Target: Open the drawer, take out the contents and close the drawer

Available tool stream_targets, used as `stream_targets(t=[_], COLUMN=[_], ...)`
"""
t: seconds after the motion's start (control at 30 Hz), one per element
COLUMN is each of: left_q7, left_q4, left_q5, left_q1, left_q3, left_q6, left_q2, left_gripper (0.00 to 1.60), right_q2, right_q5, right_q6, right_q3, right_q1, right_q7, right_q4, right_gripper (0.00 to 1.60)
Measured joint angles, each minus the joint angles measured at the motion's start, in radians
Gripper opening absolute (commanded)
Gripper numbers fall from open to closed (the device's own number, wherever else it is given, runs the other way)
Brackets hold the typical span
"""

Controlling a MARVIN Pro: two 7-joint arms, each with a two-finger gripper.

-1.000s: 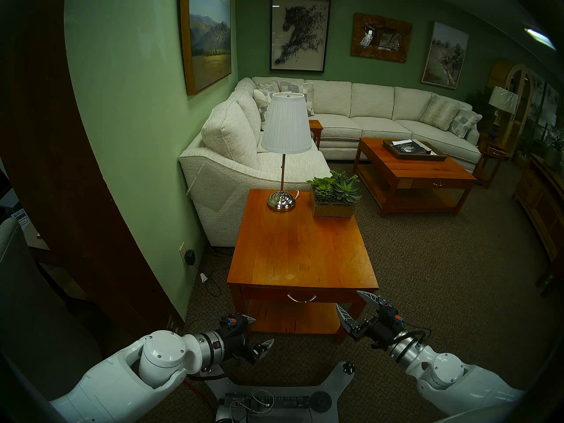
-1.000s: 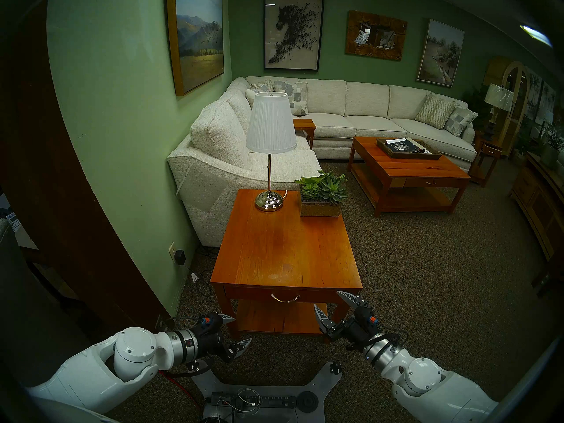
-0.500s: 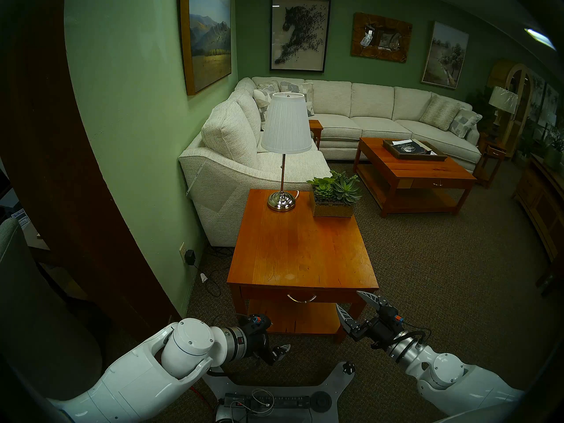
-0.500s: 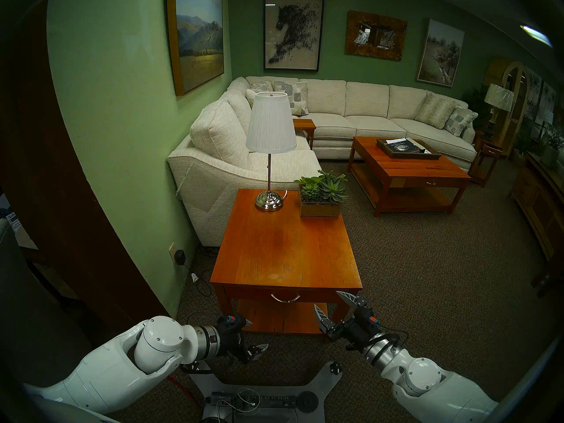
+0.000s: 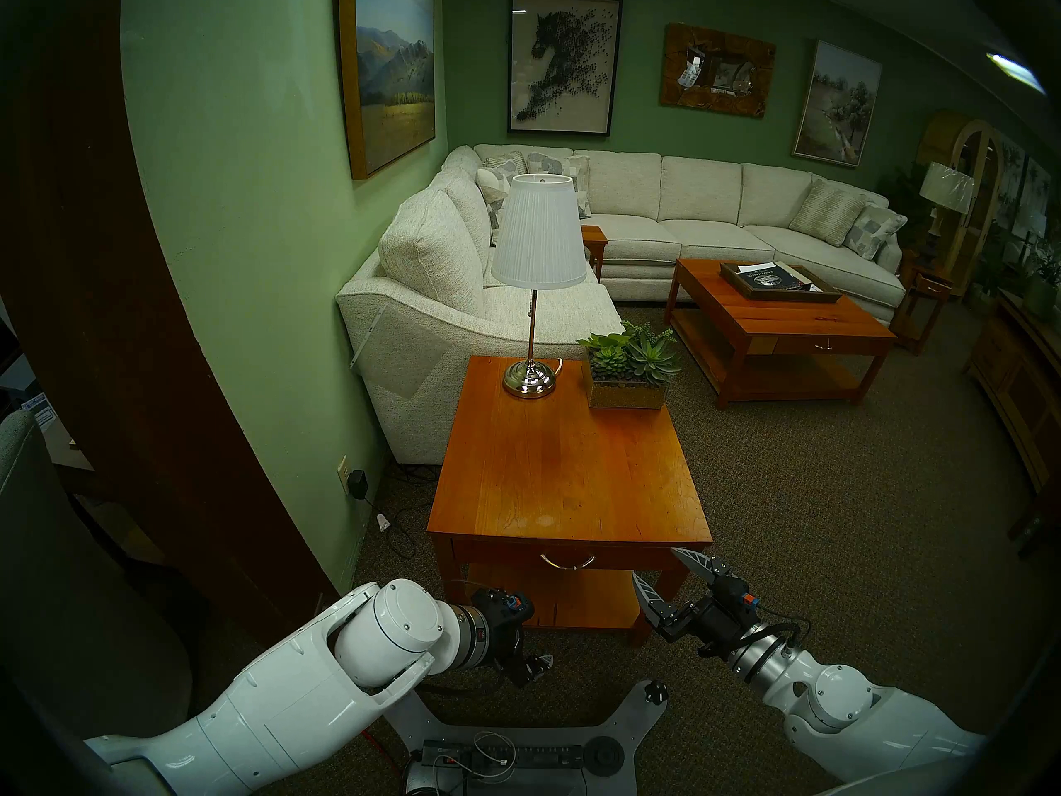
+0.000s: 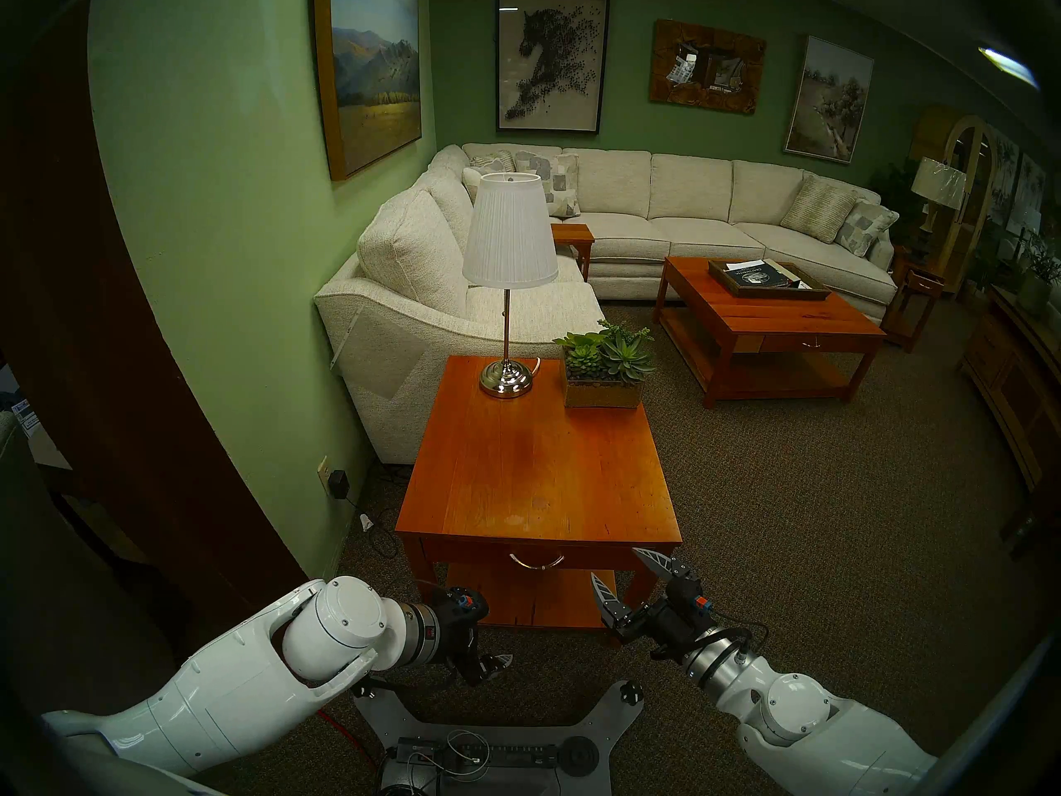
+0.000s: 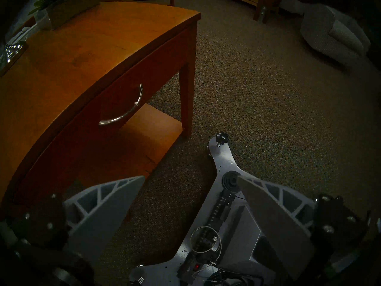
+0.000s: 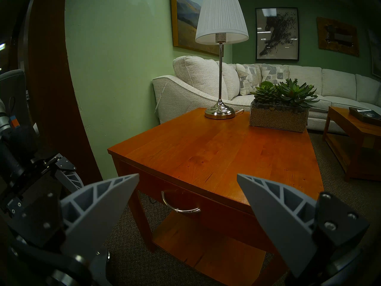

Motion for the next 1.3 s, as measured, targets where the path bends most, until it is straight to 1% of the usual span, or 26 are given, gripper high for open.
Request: stream_targets(t=[0.1, 0.17, 0.4, 0.63, 0.87, 1.07, 1.3], left_q7=[-0.002, -0.003, -0.005, -0.007, -0.01, -0.022, -0.039], left_q4=[0.021, 0.046, 0.094, 0.182, 0.272, 0.319, 0.351], left_q5=[0.013, 0.025, 0.043, 0.064, 0.077, 0.084, 0.085], left_q1=[-0.02, -0.045, -0.094, -0.15, -0.2, -0.235, -0.267], left_q3=[0.013, 0.025, 0.041, 0.06, 0.064, 0.062, 0.061], left_q6=[-0.002, -0.003, -0.005, -0.014, -0.026, -0.039, -0.052], left_q2=[-0.013, -0.034, -0.078, -0.127, -0.177, -0.207, -0.228], left_gripper=[1.6, 1.6, 1.6, 1.6, 1.6, 1.6, 1.6], right_q2=[0.0, 0.0, 0.0, 0.0, 0.0, 0.0, 0.0], right_q5=[0.0, 0.0, 0.0, 0.0, 0.0, 0.0, 0.0], right_q6=[0.0, 0.0, 0.0, 0.0, 0.0, 0.0, 0.0], right_q3=[0.0, 0.0, 0.0, 0.0, 0.0, 0.0, 0.0], right_q1=[0.0, 0.0, 0.0, 0.0, 0.0, 0.0, 0.0], right_q7=[0.0, 0.0, 0.0, 0.0, 0.0, 0.0, 0.0], right_q4=[0.0, 0.0, 0.001, 0.001, 0.001, 0.001, 0.001], right_gripper=[1.6, 1.6, 1.6, 1.6, 1.6, 1.6, 1.6])
